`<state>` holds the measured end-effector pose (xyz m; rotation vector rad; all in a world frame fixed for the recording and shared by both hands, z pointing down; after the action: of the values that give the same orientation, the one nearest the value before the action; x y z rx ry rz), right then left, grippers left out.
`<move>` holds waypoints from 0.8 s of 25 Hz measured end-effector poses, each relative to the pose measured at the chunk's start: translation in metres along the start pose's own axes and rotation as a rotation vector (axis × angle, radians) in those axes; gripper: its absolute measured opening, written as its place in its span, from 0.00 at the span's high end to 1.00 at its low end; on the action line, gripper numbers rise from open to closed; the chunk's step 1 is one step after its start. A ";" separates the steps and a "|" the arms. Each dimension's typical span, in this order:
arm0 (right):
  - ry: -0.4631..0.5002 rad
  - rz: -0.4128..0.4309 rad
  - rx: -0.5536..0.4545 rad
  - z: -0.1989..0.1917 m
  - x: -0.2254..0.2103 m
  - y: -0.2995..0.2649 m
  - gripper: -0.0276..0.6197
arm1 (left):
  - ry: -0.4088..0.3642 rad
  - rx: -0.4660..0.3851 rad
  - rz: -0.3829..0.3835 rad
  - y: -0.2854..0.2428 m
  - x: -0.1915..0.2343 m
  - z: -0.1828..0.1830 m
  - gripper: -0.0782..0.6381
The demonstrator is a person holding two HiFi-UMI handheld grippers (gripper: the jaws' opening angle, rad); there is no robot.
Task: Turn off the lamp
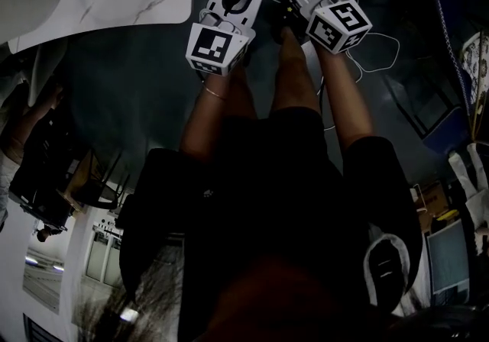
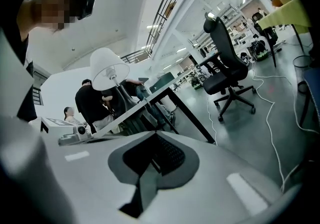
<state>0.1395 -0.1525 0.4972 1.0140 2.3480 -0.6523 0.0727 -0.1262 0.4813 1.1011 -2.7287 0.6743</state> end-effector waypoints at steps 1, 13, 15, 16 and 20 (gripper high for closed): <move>0.003 0.002 -0.002 0.002 0.003 0.001 0.96 | -0.002 -0.004 -0.001 0.001 0.000 0.003 0.87; -0.001 0.031 -0.038 0.035 0.042 0.012 0.96 | -0.028 -0.046 0.009 0.023 -0.007 0.050 0.87; 0.008 0.036 -0.041 0.041 0.049 0.013 0.96 | -0.028 -0.050 0.006 0.028 -0.009 0.056 0.87; 0.013 0.039 -0.042 0.045 0.053 0.013 0.96 | -0.029 -0.049 0.005 0.030 -0.009 0.057 0.87; 0.030 0.052 -0.049 0.055 0.066 0.015 0.96 | -0.025 -0.055 0.014 0.040 -0.008 0.066 0.87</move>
<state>0.1251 -0.1417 0.4113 1.0669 2.3434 -0.5605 0.0544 -0.1252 0.4056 1.0864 -2.7612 0.5879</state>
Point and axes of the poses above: the fingertips, and each gripper's own axes: y backward along the fingers, x to its left, z out of its top, the point moved 3 cm from there along y, backward along the fingers, and after that the axes turned 1 degree about z, right-handed, at the moved point
